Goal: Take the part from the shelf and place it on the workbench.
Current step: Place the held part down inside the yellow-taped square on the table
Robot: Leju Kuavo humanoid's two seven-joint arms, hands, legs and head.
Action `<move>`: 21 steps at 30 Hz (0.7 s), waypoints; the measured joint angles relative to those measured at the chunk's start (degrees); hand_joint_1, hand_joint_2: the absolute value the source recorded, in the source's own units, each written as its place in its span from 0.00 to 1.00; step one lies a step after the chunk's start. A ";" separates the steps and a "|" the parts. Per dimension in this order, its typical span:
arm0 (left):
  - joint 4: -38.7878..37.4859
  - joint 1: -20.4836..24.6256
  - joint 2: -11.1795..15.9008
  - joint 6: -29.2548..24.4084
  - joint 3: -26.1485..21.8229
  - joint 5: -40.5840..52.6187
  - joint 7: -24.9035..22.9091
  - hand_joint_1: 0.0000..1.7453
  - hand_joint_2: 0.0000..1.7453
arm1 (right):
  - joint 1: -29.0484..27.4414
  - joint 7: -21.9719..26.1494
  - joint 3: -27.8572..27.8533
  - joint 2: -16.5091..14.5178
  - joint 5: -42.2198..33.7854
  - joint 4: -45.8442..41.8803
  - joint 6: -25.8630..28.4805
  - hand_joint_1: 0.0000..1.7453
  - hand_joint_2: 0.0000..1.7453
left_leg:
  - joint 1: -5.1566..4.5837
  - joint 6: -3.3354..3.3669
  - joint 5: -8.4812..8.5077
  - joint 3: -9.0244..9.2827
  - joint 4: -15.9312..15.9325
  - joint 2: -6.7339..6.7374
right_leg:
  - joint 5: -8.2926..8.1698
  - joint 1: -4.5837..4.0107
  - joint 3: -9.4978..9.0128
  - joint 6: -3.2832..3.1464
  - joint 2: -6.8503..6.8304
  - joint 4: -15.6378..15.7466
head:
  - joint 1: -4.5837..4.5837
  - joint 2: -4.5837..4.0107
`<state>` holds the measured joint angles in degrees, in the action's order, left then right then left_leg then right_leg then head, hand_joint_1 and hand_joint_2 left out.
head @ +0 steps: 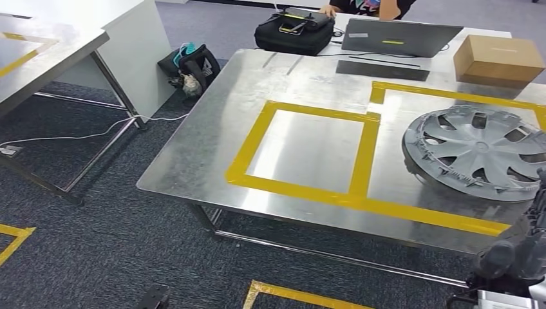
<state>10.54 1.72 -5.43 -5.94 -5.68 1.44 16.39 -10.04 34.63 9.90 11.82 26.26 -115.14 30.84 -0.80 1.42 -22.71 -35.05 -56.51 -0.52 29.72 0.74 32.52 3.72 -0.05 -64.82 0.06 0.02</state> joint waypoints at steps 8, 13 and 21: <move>0.00 -0.14 0.05 0.00 -0.01 0.17 -0.02 0.00 0.00 | 0.15 0.07 -0.15 -0.27 -0.15 -0.07 -0.31 0.00 0.00 | 0.14 -2.52 -3.70 -2.36 -4.55 -0.14 | -1.82 -0.11 -3.03 -2.68 -0.09 7.97 | -0.26 0.00; 0.00 -0.06 0.03 0.04 -0.01 0.18 -0.02 0.00 0.00 | 0.09 -0.01 -0.15 -0.45 -0.20 -0.05 -0.98 0.00 0.00 | 0.63 -3.28 -8.98 -2.84 -14.88 -0.09 | -4.98 -0.13 0.76 -2.73 -0.16 7.77 | -0.45 0.00; 0.00 0.19 -0.01 0.07 -0.22 0.19 -0.02 0.00 0.00 | 0.05 -0.27 -0.16 -0.61 -0.20 -0.07 -1.55 0.00 0.00 | 0.01 -0.74 -4.42 7.68 2.89 -0.04 | -8.52 0.15 4.26 -0.48 -0.36 8.17 | -0.44 0.00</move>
<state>10.54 1.91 -5.44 -5.88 -5.90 1.63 16.37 -10.00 34.35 9.74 11.21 26.05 -115.21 29.29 -0.79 0.68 -27.13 -27.37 -53.62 -0.56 21.20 0.89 36.79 3.24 -0.41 -56.65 -0.38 0.02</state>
